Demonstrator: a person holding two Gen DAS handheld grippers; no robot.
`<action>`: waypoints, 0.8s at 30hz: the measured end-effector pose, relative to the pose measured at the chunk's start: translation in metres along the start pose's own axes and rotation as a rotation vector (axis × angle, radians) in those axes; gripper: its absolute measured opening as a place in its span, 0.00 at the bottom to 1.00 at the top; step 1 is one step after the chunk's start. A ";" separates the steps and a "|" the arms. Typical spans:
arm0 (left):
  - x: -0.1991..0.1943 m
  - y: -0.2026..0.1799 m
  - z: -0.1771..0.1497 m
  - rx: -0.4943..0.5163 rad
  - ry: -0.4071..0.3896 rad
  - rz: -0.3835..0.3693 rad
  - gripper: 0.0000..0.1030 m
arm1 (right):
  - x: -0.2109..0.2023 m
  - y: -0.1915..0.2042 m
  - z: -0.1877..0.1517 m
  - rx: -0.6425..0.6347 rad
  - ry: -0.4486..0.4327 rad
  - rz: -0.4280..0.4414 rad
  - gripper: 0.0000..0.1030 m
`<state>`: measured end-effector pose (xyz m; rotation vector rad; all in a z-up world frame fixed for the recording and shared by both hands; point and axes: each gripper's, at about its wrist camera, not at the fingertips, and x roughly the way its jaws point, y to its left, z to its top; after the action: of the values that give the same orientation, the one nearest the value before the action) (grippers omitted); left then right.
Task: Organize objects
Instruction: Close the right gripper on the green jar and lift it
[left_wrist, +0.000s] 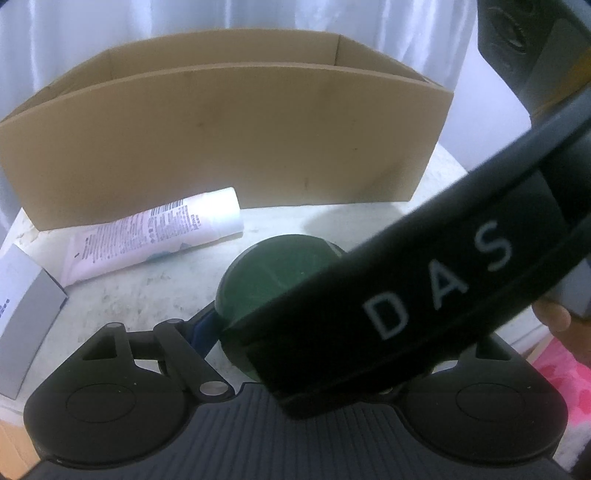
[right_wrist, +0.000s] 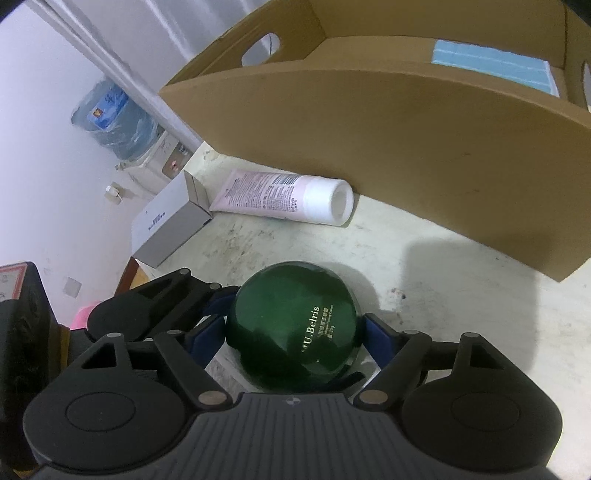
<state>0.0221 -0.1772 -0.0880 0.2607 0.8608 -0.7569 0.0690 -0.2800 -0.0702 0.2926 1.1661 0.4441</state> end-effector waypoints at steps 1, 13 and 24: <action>0.000 0.000 0.000 -0.001 -0.003 0.000 0.80 | 0.000 0.000 0.000 0.000 -0.002 -0.001 0.81; 0.000 -0.002 0.009 -0.087 -0.019 -0.019 0.80 | -0.008 0.005 -0.001 -0.030 -0.030 -0.022 0.81; -0.030 -0.022 0.021 -0.087 -0.086 0.041 0.80 | -0.041 0.021 0.000 -0.051 -0.113 0.010 0.80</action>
<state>0.0068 -0.1885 -0.0493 0.1669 0.8021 -0.6864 0.0520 -0.2813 -0.0277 0.2760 1.0422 0.4593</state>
